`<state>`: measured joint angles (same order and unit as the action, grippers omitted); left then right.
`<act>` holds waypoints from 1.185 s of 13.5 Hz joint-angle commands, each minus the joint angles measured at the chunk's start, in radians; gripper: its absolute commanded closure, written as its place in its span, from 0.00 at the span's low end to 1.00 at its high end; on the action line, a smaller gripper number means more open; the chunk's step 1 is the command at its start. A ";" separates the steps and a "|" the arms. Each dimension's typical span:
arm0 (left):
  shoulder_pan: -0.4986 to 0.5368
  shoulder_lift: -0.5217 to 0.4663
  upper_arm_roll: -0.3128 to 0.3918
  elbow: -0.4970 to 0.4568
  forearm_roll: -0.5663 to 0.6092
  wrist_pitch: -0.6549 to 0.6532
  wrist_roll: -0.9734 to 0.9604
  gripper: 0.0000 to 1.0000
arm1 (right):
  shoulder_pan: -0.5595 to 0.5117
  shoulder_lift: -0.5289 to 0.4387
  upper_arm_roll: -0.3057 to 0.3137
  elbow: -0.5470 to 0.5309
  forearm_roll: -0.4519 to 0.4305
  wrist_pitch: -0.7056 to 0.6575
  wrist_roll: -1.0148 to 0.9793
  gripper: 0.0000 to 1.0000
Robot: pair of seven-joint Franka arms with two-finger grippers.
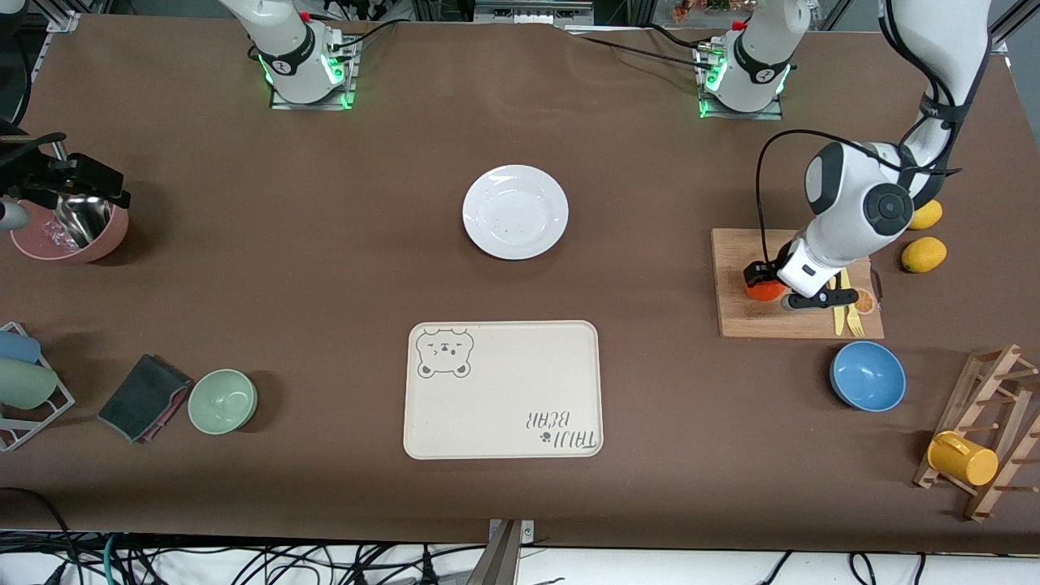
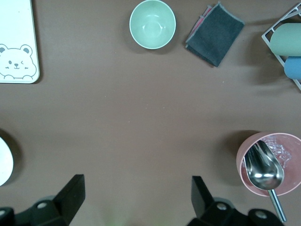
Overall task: Place orange and plate with both arms
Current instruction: 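Carry the orange with the left gripper over the white plate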
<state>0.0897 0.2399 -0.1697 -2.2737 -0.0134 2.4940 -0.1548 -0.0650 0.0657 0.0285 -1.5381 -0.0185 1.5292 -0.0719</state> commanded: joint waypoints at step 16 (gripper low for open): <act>-0.461 0.083 -0.315 0.187 0.007 -0.001 -0.750 1.00 | -0.007 -0.001 0.005 0.012 0.026 -0.015 -0.009 0.00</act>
<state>-0.3290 0.2570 -0.4859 -2.1158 -0.0147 2.4917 -0.8593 -0.0649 0.0660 0.0287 -1.5381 -0.0085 1.5286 -0.0719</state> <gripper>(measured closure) 0.295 0.000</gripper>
